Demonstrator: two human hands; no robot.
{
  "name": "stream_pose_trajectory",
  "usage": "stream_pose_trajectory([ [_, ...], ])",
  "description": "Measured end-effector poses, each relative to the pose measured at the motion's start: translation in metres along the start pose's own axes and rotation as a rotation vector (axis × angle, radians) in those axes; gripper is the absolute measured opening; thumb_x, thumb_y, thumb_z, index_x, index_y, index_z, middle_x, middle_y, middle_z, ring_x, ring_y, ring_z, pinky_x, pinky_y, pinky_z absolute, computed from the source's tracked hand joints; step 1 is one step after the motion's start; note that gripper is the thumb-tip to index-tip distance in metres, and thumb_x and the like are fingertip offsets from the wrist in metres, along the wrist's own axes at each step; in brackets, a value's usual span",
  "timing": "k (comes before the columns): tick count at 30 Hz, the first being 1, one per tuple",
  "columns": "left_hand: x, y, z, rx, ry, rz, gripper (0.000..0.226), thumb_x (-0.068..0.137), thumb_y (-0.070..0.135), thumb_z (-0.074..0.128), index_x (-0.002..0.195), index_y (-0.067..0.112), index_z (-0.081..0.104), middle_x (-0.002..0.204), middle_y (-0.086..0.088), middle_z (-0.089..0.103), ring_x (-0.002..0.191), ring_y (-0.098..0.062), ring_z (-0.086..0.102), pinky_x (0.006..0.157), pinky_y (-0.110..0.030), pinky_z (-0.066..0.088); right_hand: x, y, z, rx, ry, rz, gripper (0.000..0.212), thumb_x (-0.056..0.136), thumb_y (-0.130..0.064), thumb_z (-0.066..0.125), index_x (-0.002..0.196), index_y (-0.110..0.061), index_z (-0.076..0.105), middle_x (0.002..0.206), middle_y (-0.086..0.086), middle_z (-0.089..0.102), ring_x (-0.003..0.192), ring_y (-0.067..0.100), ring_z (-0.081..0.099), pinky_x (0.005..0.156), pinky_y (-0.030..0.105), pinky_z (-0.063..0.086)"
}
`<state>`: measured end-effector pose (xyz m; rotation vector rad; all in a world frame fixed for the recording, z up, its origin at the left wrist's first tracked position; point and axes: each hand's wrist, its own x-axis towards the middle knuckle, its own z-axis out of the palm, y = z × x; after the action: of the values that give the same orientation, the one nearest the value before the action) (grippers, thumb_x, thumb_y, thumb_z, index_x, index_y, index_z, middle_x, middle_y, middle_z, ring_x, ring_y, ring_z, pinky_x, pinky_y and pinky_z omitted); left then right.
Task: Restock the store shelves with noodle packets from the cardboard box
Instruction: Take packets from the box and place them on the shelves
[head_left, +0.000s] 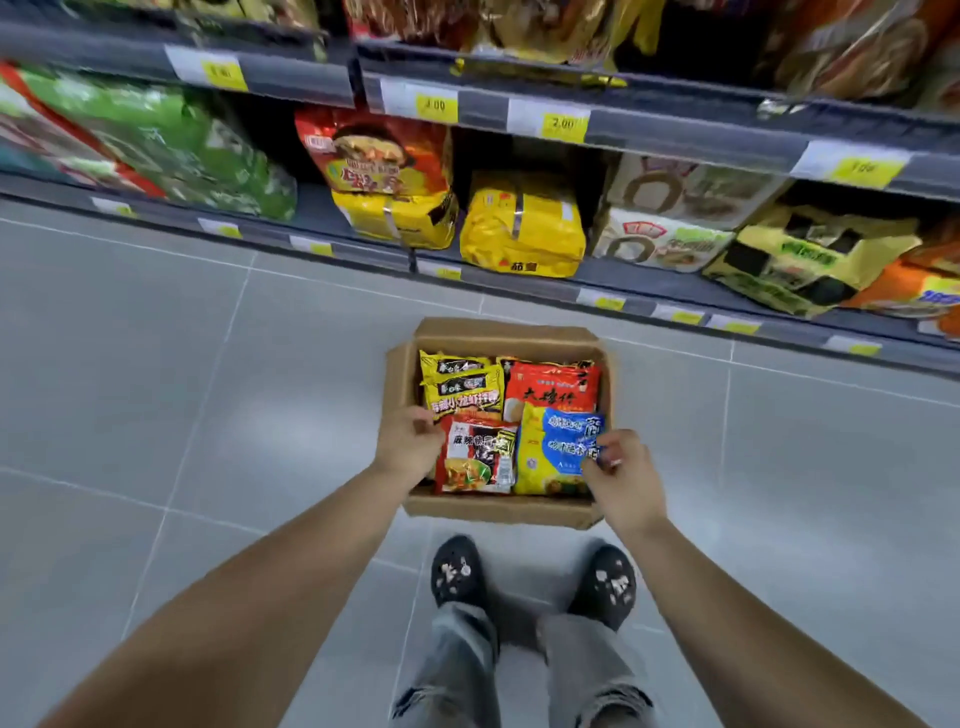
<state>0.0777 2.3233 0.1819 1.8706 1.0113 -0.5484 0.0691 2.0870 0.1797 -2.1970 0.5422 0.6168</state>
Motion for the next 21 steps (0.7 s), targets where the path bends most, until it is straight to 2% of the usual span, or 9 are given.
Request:
stream_pose_trajectory([
  [2,0.031,-0.024,0.017,0.037,-0.038,-0.042,0.022,0.083,0.012,0.058,0.099,0.027,0.057,0.106,-0.007,0.067,0.094,-0.025,0.065,0.084,-0.033,0.053,0.02,0.017,0.023,0.015,0.012,0.035,0.031,0.083,-0.014,0.061,0.114,-0.014,0.055,0.109,0.006,0.058,0.09,0.021,0.056,0.077,0.027,0.041],
  [4,0.06,-0.047,0.035,0.081,-0.07,-0.072,0.018,0.085,0.021,0.058,0.099,0.03,0.053,0.098,-0.002,0.068,0.088,-0.024,0.068,0.081,-0.038,0.056,0.042,0.036,0.044,0.023,0.012,0.055,0.03,0.083,-0.013,0.061,0.111,-0.014,0.053,0.107,0.007,0.062,0.085,0.022,0.058,0.074,0.029,0.042],
  [6,0.092,-0.066,0.055,0.083,-0.05,-0.076,0.022,0.087,0.029,0.056,0.108,0.022,0.058,0.093,0.001,0.07,0.08,-0.021,0.07,0.075,-0.04,0.059,0.069,0.052,0.063,0.011,0.015,0.071,0.029,0.084,-0.014,0.061,0.113,-0.014,0.052,0.104,0.002,0.06,0.081,0.019,0.053,0.07,0.026,0.036],
  [8,0.125,-0.08,0.074,0.075,-0.007,-0.094,0.032,0.089,0.029,0.055,0.119,0.017,0.057,0.1,0.0,0.07,0.08,-0.018,0.068,0.069,-0.034,0.058,0.095,0.069,0.082,0.012,0.046,0.075,0.03,0.086,-0.016,0.061,0.114,-0.016,0.052,0.101,-0.003,0.056,0.084,0.019,0.053,0.071,0.026,0.036],
  [10,0.155,-0.091,0.092,0.075,0.021,-0.114,0.029,0.091,0.025,0.053,0.117,0.013,0.056,0.106,-0.002,0.069,0.082,-0.018,0.063,0.066,-0.024,0.05,0.12,0.088,0.101,0.013,0.063,0.064,0.03,0.086,-0.018,0.061,0.114,-0.018,0.051,0.101,-0.004,0.056,0.088,0.02,0.056,0.073,0.028,0.039],
  [12,0.181,-0.102,0.106,0.063,0.054,-0.101,0.028,0.091,0.021,0.053,0.116,0.009,0.057,0.11,-0.008,0.067,0.087,-0.021,0.062,0.074,-0.026,0.049,0.144,0.105,0.116,0.037,0.091,0.073,0.029,0.086,-0.017,0.06,0.113,-0.018,0.049,0.105,-0.002,0.058,0.091,0.02,0.058,0.075,0.029,0.043],
  [15,0.213,-0.118,0.121,0.054,0.109,-0.093,0.055,0.087,0.025,0.06,0.134,0.006,0.04,0.133,-0.014,0.053,0.12,-0.031,0.054,0.101,-0.045,0.045,0.172,0.122,0.129,0.006,0.127,0.044,0.032,0.084,-0.017,0.061,0.113,-0.019,0.048,0.113,0.002,0.059,0.1,0.024,0.059,0.085,0.041,0.05],
  [17,0.22,-0.117,0.127,0.0,0.104,-0.114,0.068,0.088,0.03,0.06,0.143,0.01,0.027,0.142,-0.011,0.045,0.129,-0.031,0.047,0.105,-0.048,0.042,0.186,0.129,0.13,-0.048,0.133,0.009,0.041,0.082,-0.02,0.064,0.119,-0.018,0.046,0.118,0.002,0.056,0.108,0.025,0.056,0.091,0.045,0.049],
  [21,0.222,-0.104,0.134,0.017,0.177,-0.039,0.056,0.084,0.035,0.064,0.133,0.015,0.046,0.128,-0.007,0.057,0.113,-0.026,0.058,0.096,-0.04,0.049,0.206,0.126,0.129,-0.038,0.128,-0.022,0.054,0.076,-0.035,0.061,0.125,-0.021,0.045,0.122,-0.001,0.057,0.114,0.022,0.055,0.094,0.047,0.048],
])
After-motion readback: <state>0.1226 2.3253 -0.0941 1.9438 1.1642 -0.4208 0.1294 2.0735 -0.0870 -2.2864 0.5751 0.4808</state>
